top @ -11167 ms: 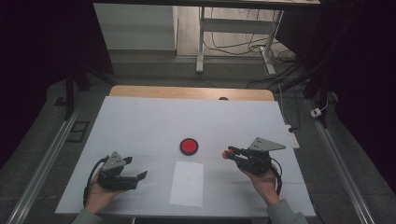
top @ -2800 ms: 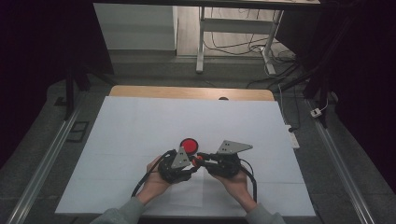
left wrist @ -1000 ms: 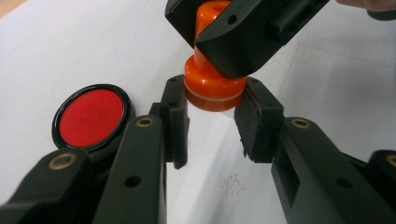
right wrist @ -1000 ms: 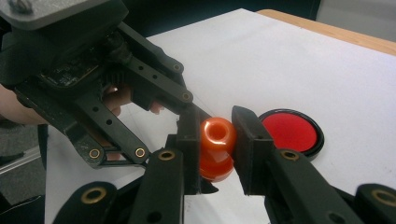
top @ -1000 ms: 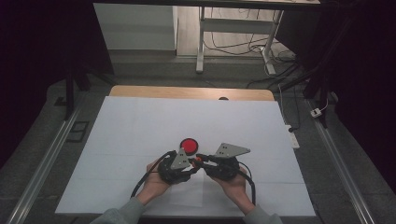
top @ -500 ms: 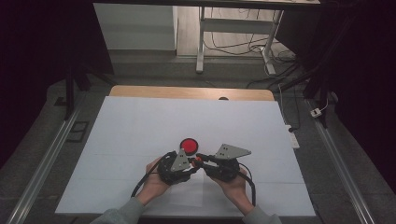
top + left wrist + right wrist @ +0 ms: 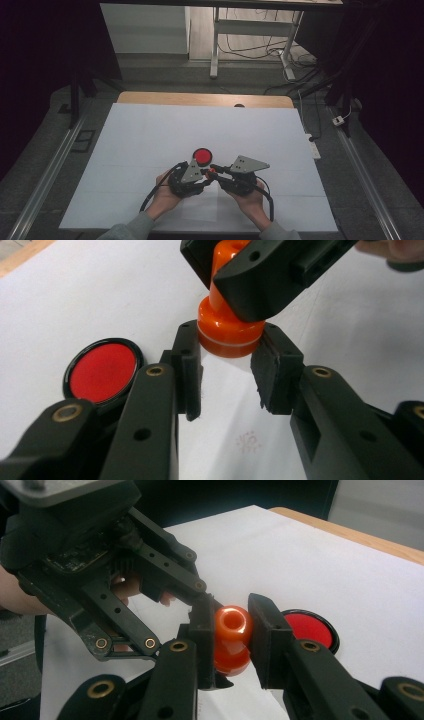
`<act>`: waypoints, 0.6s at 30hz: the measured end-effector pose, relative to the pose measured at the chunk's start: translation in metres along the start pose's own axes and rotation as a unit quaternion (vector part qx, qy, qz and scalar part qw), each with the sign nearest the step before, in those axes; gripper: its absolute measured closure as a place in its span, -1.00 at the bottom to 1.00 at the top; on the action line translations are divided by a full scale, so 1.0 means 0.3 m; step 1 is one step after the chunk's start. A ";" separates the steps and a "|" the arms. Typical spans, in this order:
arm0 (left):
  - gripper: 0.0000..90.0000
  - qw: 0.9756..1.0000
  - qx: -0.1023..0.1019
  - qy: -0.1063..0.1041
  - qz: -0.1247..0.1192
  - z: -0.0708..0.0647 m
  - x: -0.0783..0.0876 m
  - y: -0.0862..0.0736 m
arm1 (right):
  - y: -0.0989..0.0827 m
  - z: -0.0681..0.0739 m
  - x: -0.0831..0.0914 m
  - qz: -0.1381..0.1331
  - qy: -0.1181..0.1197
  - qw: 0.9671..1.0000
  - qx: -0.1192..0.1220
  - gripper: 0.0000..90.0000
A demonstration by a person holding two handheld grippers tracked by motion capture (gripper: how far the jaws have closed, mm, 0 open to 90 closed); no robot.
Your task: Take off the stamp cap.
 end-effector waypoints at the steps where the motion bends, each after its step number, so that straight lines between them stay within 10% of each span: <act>1: 0.46 1.000 -0.001 0.001 0.001 0.000 -0.001 -0.001 | -0.002 -0.001 -0.001 0.001 0.001 1.000 0.000 0.62; 12: 0.46 1.000 -0.016 0.009 0.001 0.002 0.006 0.002 | 0.000 -0.001 0.002 -0.009 0.005 1.000 -0.001 0.63; 18: 0.46 1.000 0.024 -0.008 0.011 0.006 -0.005 -0.015 | 0.004 0.000 0.006 -0.016 -0.001 1.000 0.002 0.63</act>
Point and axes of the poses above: each handheld gripper's, and its own axes: x roughly backward along the jaws, y roughly out of its top, z roughly to its left, the point moved 10 cm from there along -x, roughly forward along the jaws, and after that the axes turned 7 degrees about -x, right-handed, at the moved point
